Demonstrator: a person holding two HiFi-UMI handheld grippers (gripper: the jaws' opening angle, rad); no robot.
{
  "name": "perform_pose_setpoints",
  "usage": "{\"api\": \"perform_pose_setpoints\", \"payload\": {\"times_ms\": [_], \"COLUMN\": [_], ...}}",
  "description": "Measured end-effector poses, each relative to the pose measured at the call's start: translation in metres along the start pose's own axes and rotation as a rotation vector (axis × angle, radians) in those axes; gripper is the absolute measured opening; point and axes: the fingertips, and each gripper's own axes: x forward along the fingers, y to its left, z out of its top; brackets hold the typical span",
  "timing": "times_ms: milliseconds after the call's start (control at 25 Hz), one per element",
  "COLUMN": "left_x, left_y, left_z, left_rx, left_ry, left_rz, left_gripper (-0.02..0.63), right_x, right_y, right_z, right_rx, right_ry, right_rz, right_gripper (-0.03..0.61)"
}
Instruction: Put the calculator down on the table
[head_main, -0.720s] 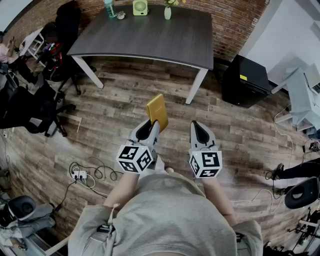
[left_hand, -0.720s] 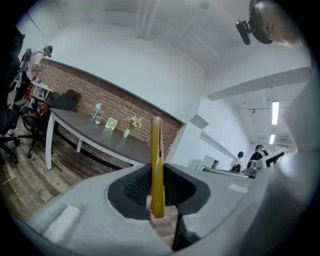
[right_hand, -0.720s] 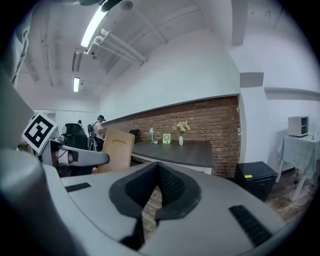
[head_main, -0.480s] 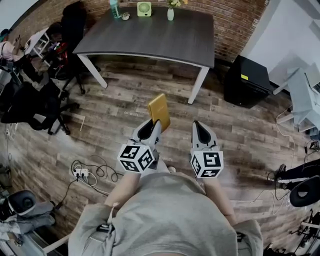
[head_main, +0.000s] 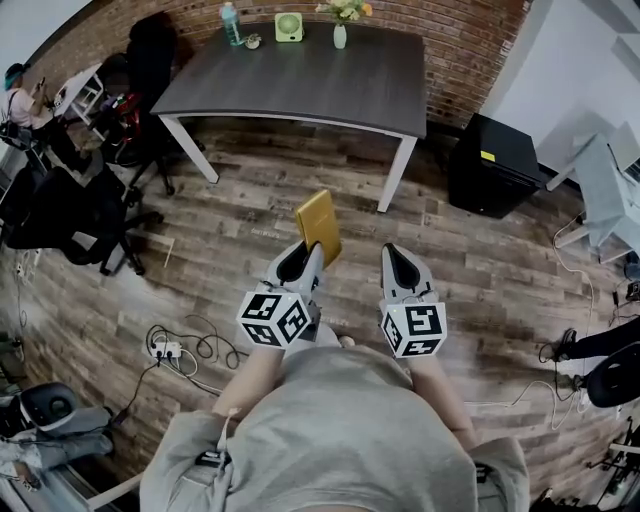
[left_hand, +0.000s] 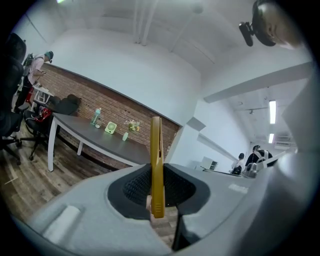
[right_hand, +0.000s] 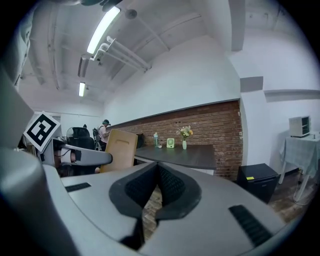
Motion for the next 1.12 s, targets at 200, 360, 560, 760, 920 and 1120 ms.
{"api": "perform_pose_setpoints", "payload": {"times_ms": [200,360,560,760,920,1120], "left_x": [0.002,0.002,0.004,0.007,0.015,0.033], "left_y": [-0.004,-0.005,-0.008,-0.006,-0.003,0.006], "left_z": [-0.003,-0.003,-0.004,-0.003,-0.001,0.006], "left_rx": [-0.01,-0.015,-0.018,-0.027,-0.027,-0.024], "left_ry": [-0.004,-0.007,-0.012,-0.012,-0.017,-0.027], "left_rz": [0.011,0.016,0.021,0.021,0.022,0.026], "left_gripper": [0.084,0.083,0.084,0.084,0.083,0.084], "right_x": [-0.003,-0.003,-0.003,0.0,0.007,0.027], "right_y": [-0.005,-0.007,-0.009,-0.01,-0.014,-0.024], "right_z": [-0.004,-0.004,-0.004,-0.005,-0.007,-0.003], "right_rx": [0.029,0.021,0.02,0.023,0.025,0.021], "right_ry": [-0.002,0.007,0.004,0.004,0.009,0.001], "right_rz": [0.011,0.019,0.028,0.034,0.038,0.041], "right_gripper": [0.002,0.002,0.002,0.002,0.002,0.002]}}
